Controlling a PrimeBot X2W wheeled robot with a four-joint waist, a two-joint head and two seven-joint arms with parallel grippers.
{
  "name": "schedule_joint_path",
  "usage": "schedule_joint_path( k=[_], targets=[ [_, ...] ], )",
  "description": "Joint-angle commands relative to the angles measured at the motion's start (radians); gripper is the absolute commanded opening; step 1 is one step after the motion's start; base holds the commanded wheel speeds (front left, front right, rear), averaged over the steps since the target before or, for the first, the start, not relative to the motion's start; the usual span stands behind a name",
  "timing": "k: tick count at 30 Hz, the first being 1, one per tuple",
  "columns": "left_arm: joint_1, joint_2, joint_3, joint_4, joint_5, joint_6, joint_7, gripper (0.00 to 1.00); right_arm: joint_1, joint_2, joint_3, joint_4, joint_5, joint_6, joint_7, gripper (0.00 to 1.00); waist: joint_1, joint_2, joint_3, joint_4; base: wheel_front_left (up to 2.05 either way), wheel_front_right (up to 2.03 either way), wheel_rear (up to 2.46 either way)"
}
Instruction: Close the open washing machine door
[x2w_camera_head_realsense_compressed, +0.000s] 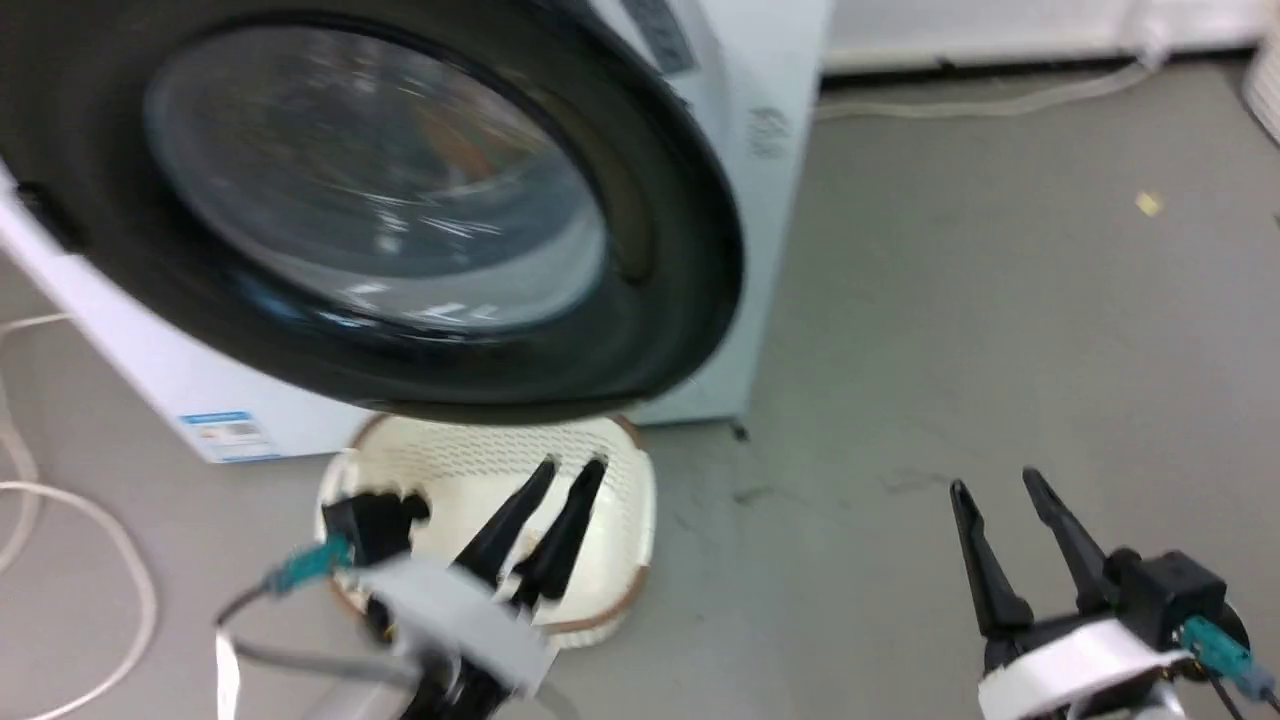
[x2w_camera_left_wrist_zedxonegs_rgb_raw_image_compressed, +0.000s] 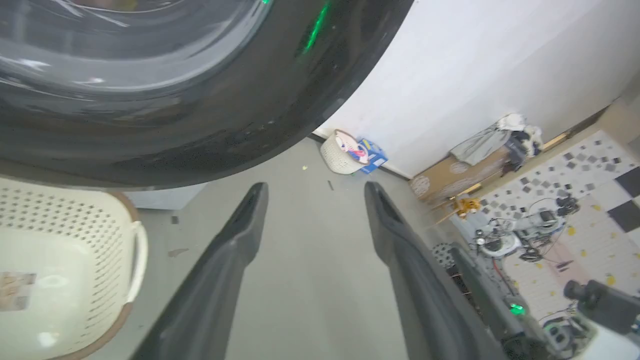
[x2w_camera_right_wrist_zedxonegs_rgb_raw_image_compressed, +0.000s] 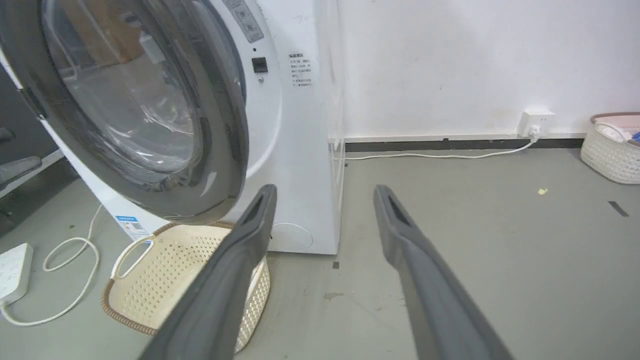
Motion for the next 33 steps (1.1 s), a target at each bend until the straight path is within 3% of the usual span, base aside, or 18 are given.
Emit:
schedule_joint_path(
  k=[1,4,7,10,15,20,26,27,30,33],
  targets=[
    [0.022,0.033,-0.024,0.006,0.047,-0.005,-0.033,1.00,0.018,-0.009,0.000,-0.010,0.004,0.001,-0.005,1.00,0.0002,0.0000,-0.076,0.086,0.00,0.00,0.00],
    [0.044,0.092,-0.037,0.063,0.217,-0.004,-0.066,1.00,0.043,-0.016,0.005,-0.023,0.003,0.001,-0.005,1.00,0.0002,0.0000,-0.110,0.139,0.00,0.00,0.00],
    [0.068,0.088,0.051,0.058,0.424,0.026,-0.068,1.00,0.059,-0.015,-0.001,-0.036,0.001,0.001,-0.005,1.00,0.0002,0.0000,-0.125,0.185,0.00,0.00,0.00],
    [0.127,0.051,0.151,0.010,0.580,0.060,-0.069,1.00,0.068,-0.010,0.005,-0.040,-0.002,0.001,-0.005,1.00,0.0002,0.0000,-0.136,0.215,0.00,0.00,0.00],
    [0.241,-0.054,0.344,-0.099,0.744,0.105,-0.069,1.00,0.084,0.000,0.007,-0.040,-0.014,0.001,-0.005,1.00,0.0002,0.0000,-0.143,0.246,0.00,0.00,0.00],
    [0.338,-0.149,0.472,-0.153,0.861,0.078,-0.069,1.00,0.099,0.013,0.005,-0.033,-0.020,0.001,-0.005,1.00,0.0002,0.0000,-0.144,0.257,0.00,0.00,0.00],
    [0.370,-0.190,0.508,-0.141,0.981,0.036,-0.069,1.00,0.108,0.020,0.023,-0.022,-0.014,0.001,-0.005,1.00,0.0002,0.0000,-0.133,0.273,0.00,0.00,0.00],
    [0.366,-0.208,0.533,-0.145,1.009,0.029,-0.069,1.00,0.099,0.017,0.023,-0.026,-0.015,0.001,-0.005,0.00,0.0002,0.0000,-0.118,0.286,0.00,0.00,0.00],
    [0.353,-0.219,0.540,-0.161,1.042,0.022,-0.069,1.00,0.073,0.020,0.010,-0.045,0.027,0.001,-0.005,0.00,0.0002,0.0000,-0.077,0.309,0.00,0.00,0.00],
    [0.331,-0.231,0.546,-0.173,1.061,0.017,-0.069,1.00,0.016,-0.027,0.050,-0.054,0.029,0.001,-0.005,0.00,0.0002,0.0000,-0.025,0.330,0.00,0.00,0.00]
  ],
)
